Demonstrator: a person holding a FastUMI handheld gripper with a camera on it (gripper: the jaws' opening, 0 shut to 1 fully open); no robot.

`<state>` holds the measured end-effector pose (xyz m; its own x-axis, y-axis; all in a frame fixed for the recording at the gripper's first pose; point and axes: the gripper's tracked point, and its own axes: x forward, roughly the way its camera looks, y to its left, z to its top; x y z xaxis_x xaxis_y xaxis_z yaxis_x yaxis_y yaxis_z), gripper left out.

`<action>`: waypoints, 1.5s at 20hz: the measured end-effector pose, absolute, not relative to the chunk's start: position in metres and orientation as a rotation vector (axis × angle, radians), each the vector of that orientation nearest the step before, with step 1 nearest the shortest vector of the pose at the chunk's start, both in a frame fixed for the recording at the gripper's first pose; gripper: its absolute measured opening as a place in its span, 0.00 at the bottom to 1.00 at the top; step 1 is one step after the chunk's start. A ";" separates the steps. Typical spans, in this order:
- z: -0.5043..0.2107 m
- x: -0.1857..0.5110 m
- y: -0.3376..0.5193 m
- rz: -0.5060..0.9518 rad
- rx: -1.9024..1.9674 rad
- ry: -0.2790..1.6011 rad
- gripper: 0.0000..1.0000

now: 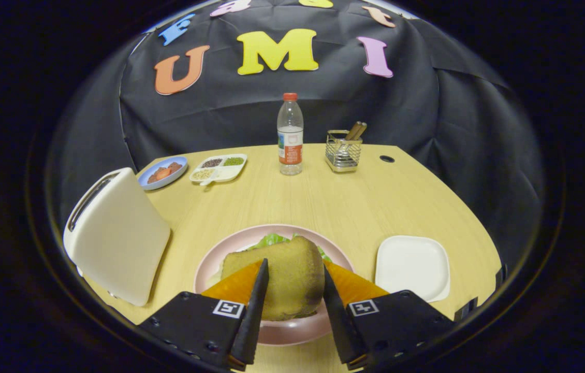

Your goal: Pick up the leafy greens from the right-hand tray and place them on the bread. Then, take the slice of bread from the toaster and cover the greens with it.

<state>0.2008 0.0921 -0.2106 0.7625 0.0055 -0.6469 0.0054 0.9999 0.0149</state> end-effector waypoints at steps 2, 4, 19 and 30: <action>-0.210 0.202 0.090 -0.005 0.023 0.701 0.63; -0.208 0.199 0.090 -0.001 0.028 0.688 0.71; -0.069 0.122 0.077 -0.017 -0.067 0.258 0.96; -0.016 0.011 0.045 -0.055 -0.048 0.082 0.96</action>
